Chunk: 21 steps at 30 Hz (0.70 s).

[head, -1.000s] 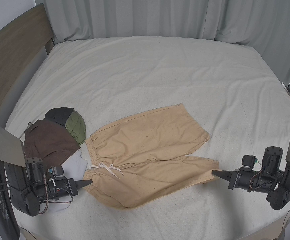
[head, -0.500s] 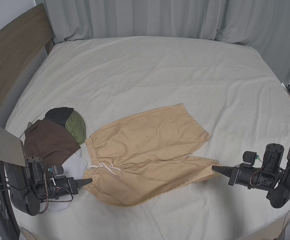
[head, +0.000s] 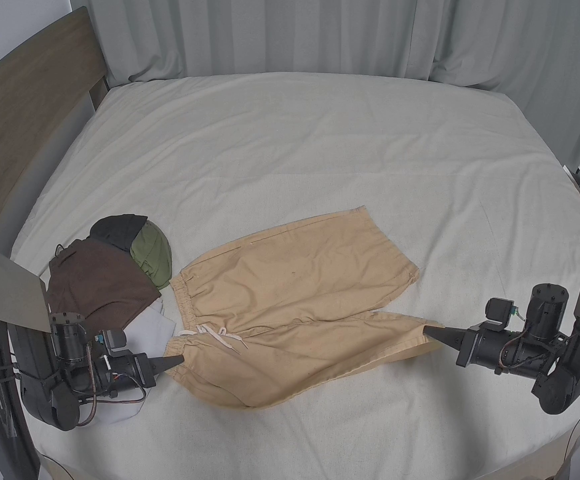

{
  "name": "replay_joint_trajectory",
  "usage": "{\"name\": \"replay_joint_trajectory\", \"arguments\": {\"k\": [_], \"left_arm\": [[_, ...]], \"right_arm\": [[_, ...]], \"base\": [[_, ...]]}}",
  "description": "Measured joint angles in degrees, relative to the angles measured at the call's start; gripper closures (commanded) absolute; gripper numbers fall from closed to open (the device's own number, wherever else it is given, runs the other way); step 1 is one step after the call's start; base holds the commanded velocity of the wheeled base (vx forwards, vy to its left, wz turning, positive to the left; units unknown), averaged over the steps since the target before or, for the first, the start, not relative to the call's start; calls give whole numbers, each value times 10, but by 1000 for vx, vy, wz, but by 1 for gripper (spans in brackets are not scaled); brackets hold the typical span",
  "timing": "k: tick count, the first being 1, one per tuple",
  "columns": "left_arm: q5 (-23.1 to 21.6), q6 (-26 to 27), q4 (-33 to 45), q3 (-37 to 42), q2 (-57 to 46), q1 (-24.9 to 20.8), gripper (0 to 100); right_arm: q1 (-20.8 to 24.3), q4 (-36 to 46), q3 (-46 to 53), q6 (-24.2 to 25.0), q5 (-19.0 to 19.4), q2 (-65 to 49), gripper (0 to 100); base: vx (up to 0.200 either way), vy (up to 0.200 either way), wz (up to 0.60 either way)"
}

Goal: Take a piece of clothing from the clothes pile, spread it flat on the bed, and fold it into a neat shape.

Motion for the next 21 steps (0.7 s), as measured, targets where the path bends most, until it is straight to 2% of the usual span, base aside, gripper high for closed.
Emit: {"name": "replay_joint_trajectory", "arguments": {"k": [21], "left_arm": [[0,-14,0,-4,-12,2,100]], "right_arm": [[4,1,-24,24,-9,-24,100]], "base": [[0,0,0]]}}
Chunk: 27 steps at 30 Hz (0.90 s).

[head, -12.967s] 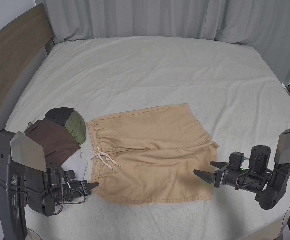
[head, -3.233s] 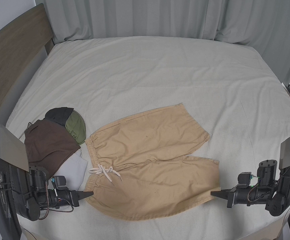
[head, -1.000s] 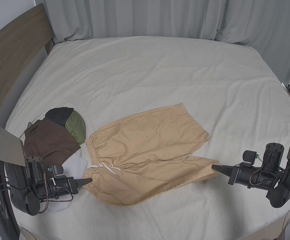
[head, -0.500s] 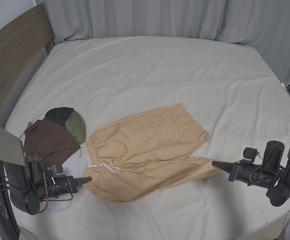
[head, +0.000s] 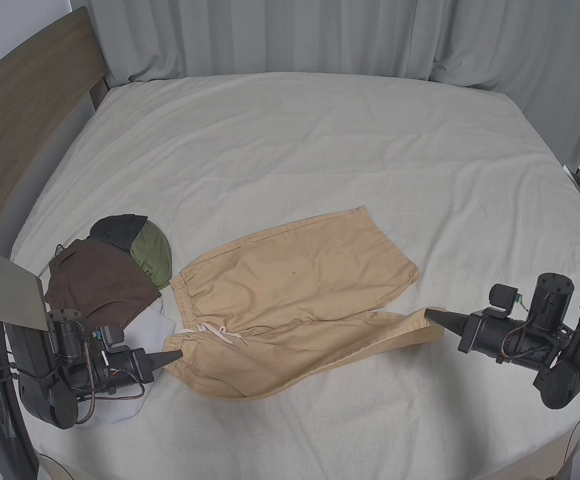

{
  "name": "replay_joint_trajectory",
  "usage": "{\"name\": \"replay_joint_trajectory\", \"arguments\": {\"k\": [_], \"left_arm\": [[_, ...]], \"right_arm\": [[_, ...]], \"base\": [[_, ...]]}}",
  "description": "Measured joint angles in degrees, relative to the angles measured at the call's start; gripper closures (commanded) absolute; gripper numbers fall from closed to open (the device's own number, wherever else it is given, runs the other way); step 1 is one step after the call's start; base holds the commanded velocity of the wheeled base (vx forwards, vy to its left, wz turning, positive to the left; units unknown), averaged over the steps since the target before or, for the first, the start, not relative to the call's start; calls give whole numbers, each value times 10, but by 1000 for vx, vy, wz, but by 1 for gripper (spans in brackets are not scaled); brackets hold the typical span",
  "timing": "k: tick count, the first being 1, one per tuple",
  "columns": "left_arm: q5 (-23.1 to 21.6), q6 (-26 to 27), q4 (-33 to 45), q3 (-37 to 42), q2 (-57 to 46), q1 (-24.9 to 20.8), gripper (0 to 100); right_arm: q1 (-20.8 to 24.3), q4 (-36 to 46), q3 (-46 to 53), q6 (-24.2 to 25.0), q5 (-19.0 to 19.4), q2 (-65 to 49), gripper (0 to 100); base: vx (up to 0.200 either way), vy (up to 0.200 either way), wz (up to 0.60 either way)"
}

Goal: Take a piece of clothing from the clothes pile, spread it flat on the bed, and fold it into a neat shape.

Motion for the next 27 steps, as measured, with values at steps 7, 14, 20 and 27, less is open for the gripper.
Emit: {"name": "replay_joint_trajectory", "arguments": {"k": [7,14,20,27], "left_arm": [[13,-29,0,-10,-9,1,100],[21,-37,0,-17,-20,1,100],[21,-45,0,-23,-25,1,100],[26,-56,0,-28,-29,0,100]], "right_arm": [[5,0,-20,9,-20,-2,100],[11,0,-41,10,-24,-2,100],[12,0,-62,13,-24,-2,100],[12,1,-85,21,-24,1,100]], "base": [[0,0,0],[0,0,0],[0,0,0],[0,0,0]]}}
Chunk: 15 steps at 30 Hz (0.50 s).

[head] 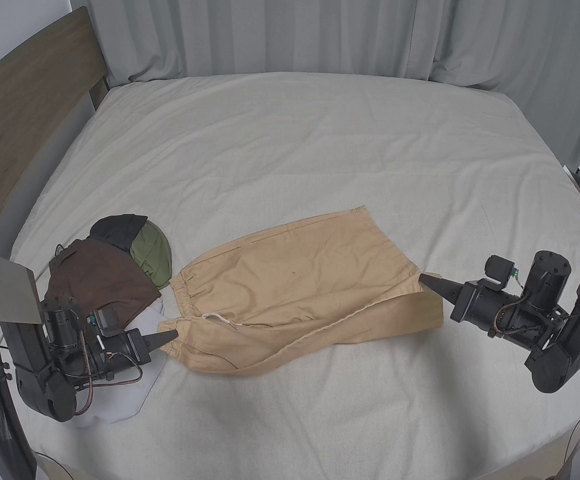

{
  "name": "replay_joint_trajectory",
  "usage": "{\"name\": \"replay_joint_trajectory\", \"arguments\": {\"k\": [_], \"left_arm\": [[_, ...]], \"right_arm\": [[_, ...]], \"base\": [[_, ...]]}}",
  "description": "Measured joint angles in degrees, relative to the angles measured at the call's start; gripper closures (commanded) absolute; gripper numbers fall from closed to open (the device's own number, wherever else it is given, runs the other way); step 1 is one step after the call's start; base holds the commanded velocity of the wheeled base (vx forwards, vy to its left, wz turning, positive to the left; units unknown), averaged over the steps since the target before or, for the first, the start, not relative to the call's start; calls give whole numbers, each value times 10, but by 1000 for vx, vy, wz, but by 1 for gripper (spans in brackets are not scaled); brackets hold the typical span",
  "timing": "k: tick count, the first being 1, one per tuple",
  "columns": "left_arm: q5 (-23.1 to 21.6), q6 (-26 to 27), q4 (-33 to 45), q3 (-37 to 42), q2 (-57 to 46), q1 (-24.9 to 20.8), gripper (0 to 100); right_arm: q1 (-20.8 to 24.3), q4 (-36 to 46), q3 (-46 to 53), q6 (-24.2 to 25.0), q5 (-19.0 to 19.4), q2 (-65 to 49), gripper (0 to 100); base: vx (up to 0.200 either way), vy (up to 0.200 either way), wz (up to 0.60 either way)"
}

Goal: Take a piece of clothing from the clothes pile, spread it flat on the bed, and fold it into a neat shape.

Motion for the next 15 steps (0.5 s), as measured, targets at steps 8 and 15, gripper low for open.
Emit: {"name": "replay_joint_trajectory", "arguments": {"k": [8,15], "left_arm": [[18,-10,0,-9,-1,-3,100],[20,-12,0,-13,-1,-5,100]], "right_arm": [[-3,3,-33,3,0,1,100],[-4,4,-55,2,0,2,100]], "base": [[0,0,0],[0,0,0]]}}
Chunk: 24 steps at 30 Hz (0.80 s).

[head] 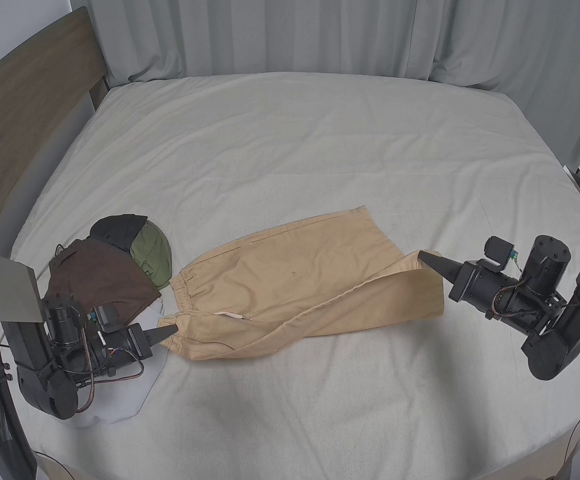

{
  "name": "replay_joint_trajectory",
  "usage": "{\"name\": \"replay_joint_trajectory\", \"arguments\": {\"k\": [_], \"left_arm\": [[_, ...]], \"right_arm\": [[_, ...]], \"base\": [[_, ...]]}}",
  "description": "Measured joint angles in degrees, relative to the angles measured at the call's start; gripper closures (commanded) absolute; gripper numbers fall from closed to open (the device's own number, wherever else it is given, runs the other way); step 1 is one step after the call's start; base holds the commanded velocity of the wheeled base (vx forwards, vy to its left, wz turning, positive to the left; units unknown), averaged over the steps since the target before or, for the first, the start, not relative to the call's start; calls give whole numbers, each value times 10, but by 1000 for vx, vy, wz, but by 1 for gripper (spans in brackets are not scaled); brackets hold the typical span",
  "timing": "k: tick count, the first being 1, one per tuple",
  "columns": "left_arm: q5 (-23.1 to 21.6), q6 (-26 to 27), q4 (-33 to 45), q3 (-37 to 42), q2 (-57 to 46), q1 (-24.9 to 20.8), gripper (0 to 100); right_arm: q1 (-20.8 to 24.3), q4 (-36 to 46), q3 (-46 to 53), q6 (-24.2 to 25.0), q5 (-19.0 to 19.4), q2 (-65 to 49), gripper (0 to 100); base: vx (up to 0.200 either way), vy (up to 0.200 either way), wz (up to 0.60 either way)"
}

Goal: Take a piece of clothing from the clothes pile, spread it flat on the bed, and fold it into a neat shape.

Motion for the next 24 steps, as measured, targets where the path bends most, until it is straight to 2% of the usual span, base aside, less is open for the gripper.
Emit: {"name": "replay_joint_trajectory", "arguments": {"k": [24], "left_arm": [[42,-29,0,-35,3,0,100]], "right_arm": [[-2,0,-94,-1,6,37,100]], "base": [[0,0,0]]}}
